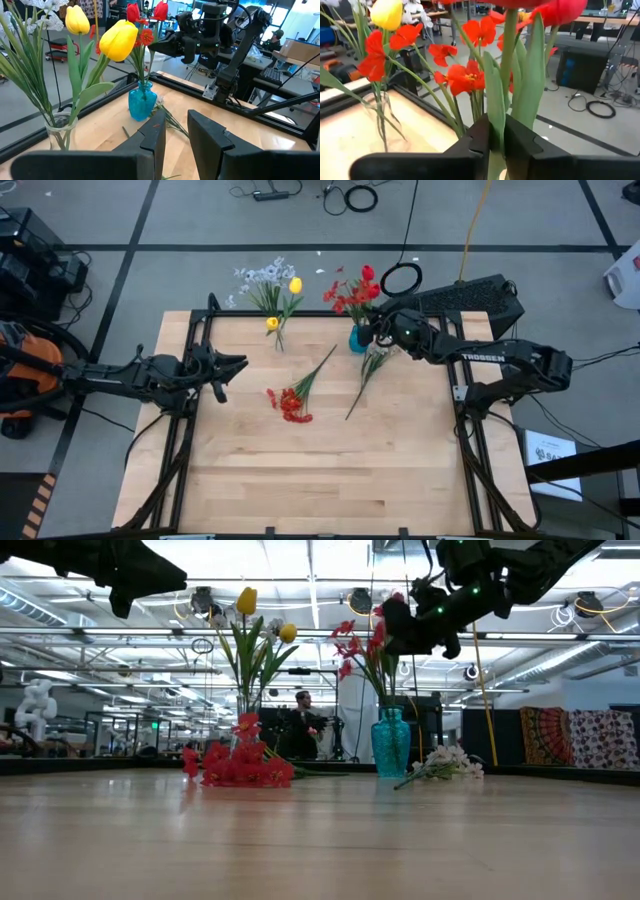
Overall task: Sort flowers into vase by color
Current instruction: Put the red flower into the blue vase
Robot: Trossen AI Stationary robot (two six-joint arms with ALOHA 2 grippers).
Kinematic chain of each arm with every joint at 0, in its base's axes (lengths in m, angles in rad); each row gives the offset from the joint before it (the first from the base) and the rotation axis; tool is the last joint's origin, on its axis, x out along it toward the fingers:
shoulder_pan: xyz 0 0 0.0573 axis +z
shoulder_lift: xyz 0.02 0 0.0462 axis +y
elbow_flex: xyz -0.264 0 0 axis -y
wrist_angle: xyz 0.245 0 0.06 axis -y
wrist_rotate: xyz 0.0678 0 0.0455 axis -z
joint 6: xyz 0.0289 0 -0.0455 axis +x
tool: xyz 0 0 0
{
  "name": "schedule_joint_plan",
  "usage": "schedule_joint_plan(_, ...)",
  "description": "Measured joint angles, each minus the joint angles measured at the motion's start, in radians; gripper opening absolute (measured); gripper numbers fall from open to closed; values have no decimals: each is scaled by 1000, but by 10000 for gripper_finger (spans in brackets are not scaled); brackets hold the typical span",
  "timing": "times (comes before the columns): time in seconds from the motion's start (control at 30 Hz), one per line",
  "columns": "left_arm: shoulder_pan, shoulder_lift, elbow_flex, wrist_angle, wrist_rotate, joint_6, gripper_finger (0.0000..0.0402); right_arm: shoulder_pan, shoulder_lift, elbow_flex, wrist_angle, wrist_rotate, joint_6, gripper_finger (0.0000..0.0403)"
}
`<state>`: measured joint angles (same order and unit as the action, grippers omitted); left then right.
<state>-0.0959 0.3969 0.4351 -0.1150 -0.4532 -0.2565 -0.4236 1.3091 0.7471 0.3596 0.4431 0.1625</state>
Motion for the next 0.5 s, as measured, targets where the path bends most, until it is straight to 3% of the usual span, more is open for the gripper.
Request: schedule_joint_plan(0.5, 0, 14, 0, 1, -5, 5, 86, 14, -158, 0, -79, -8, 44, 136)
